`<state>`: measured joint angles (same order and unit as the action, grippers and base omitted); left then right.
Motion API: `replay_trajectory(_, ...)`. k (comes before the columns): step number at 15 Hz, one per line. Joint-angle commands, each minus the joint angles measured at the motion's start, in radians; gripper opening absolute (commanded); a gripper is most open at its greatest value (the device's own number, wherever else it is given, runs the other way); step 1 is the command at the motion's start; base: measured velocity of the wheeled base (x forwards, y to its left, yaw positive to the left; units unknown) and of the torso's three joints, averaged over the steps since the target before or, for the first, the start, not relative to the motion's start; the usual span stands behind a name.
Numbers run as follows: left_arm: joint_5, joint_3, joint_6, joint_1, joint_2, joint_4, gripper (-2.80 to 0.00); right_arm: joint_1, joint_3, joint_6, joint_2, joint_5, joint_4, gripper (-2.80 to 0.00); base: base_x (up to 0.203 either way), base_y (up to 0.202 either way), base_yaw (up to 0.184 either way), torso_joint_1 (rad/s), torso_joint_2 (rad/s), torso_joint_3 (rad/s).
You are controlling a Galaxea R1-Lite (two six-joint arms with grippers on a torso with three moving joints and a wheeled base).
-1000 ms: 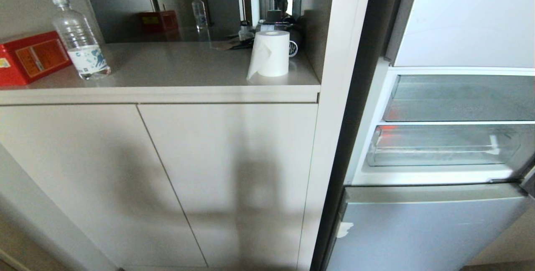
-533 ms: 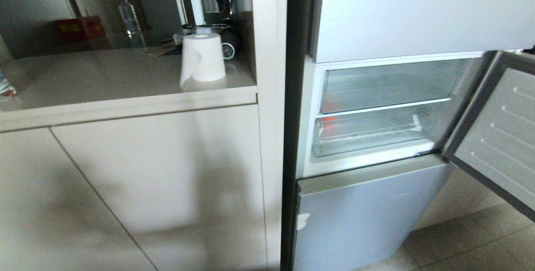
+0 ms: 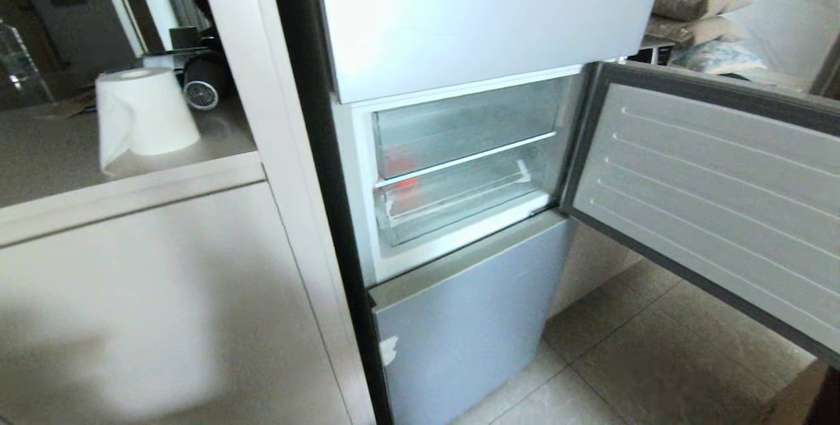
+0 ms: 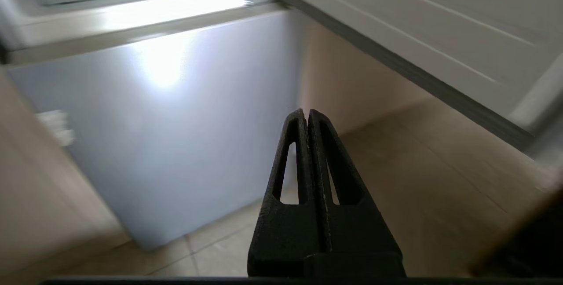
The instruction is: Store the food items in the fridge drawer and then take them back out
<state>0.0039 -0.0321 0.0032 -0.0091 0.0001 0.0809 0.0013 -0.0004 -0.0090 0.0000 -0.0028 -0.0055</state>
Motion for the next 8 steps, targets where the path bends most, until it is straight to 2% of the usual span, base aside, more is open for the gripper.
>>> replay_trajectory(1,0.001,0.0,0.0,0.0,0.0,0.0,-2.8,0.0,0.0,0.001,0.002,0.0,0.001,-2.8,0.002,0.01,-0.169,0.001,0.01,0.002)
replay_trajectory(5,0.001,0.0,0.0,0.0,0.0,0.0,-2.8,0.0,0.0,0.006,0.002,0.0,0.001,-2.8,0.002,0.008,-0.157,0.003,0.0,0.0)
replay_trajectory(6,0.001,0.0,0.0,0.0,0.0,0.0,-2.8,0.0,0.0,0.006,0.002,0.0,0.001,-2.8,0.002,0.006,-0.091,0.002,0.0,-0.002)
replay_trajectory(8,0.001,0.0,0.0,0.0,0.0,0.0,-2.8,0.0,-0.001,0.007,0.005,0.0,-0.002,-2.8,0.0,0.0,0.0,0.0,0.0,0.0)
